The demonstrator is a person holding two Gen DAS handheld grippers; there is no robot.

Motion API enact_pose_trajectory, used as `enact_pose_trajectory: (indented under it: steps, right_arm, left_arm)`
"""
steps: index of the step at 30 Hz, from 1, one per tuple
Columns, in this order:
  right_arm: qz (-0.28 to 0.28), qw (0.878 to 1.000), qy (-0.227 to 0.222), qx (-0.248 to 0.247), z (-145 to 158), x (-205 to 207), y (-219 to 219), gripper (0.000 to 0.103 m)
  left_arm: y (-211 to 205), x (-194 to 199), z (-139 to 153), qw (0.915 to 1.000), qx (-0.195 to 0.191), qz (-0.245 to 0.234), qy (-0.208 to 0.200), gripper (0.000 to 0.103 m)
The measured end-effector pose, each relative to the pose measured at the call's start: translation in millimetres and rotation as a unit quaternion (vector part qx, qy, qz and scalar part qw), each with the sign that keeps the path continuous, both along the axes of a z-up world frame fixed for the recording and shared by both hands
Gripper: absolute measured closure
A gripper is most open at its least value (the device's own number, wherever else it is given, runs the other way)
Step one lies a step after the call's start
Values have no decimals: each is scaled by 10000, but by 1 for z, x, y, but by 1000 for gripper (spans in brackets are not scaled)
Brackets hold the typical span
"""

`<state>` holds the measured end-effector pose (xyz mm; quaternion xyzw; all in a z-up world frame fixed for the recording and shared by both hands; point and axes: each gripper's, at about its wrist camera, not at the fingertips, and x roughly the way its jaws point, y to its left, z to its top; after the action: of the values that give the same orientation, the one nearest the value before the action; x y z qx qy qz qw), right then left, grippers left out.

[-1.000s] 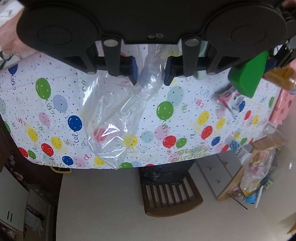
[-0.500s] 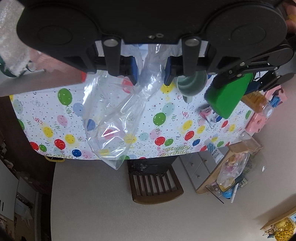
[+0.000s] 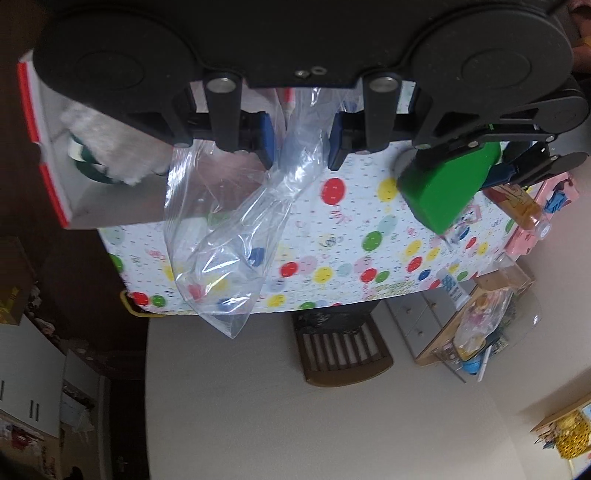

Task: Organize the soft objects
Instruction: 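Lift the green sponge with left tool while right tool carries the plastic bag toward the box, then lower the sponge into the box with left tool while right tool releases the bag inside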

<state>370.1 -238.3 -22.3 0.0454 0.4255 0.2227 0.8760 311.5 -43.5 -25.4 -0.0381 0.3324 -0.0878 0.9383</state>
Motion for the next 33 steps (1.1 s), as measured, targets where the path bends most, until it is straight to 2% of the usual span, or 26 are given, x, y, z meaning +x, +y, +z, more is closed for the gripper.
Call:
enact_pose_trajectory:
  steps: [10,16,22,25,33]
  right_arm:
    - [-613,9981,42,-68,-17,-11,-91,74]
    - [-732,9968,243,-209,-40,-10,-124,74]
    - [-623,9958,473,-475,-68,-3,-135,74]
    - [-542,9957,513,-543,-78,1,-136,74]
    - [-295,9949,503,-825,-94,12,-127,74]
  left_arm:
    - [-85,1,-7,9973,147,-691,175,25]
    - [-127,14,-17,9940,240,-986,417,25]
    - [-152,45,-22,9931,314,-978,557,25]
    - [-163,61,-28,9928,473,-943,569,25]
    - [-184,94,-59,9893,775,-935,812,25]
